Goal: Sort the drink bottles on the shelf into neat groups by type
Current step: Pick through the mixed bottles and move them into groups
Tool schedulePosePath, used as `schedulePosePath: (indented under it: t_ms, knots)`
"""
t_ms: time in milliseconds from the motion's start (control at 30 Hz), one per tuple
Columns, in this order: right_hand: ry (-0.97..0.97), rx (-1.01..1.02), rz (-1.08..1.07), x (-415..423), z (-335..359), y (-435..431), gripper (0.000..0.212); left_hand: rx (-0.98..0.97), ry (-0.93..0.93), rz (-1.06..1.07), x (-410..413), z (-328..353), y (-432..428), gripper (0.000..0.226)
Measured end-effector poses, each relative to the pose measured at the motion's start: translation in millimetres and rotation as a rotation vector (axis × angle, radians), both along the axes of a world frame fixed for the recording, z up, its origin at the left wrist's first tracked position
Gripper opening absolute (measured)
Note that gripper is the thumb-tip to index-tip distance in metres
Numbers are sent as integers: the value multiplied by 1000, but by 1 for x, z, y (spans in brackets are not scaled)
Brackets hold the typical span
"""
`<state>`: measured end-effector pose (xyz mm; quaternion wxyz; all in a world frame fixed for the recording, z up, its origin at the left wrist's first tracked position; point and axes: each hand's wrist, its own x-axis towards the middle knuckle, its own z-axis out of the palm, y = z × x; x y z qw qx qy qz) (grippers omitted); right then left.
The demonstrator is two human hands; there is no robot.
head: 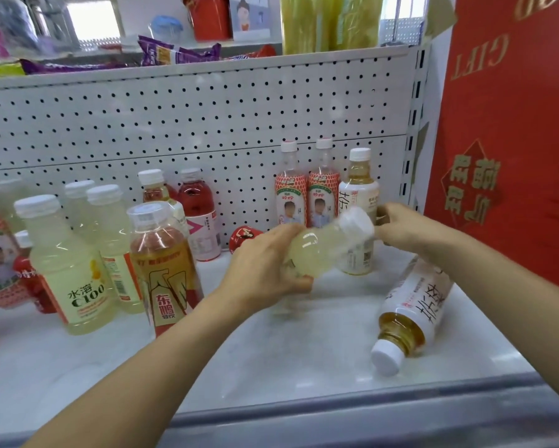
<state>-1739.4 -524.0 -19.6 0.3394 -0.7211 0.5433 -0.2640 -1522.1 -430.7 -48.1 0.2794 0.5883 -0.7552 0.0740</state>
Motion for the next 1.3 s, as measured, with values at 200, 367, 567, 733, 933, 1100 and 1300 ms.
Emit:
schedulePosePath:
  t_ms: [200,367,567,733,933,1100,1300]
  knots:
    - [292,-60,27,-19,-8,25,42,203,640,-34,-25,-8,-25,52]
    - [310,-100,111,-27,-7,50,39,310,651,-35,-27,-1,-37,62]
    - [765,-212,295,-40,-9,87,60,326,428,6,8,18,-41,58]
    - [907,-316,387,-40,-16,99,68,298,26,111,13,10,-53,78]
    - [867,-574,392,-45,-26,96,61,411,-29,-23,16,-2,-58,73]
    - [608,-636,364,-36,-19,101,64,265,-432,85,31,-18,-70,54]
    - [57,-502,300,-25,-9,90,62,37,-471,220,24,-20,-65,43]
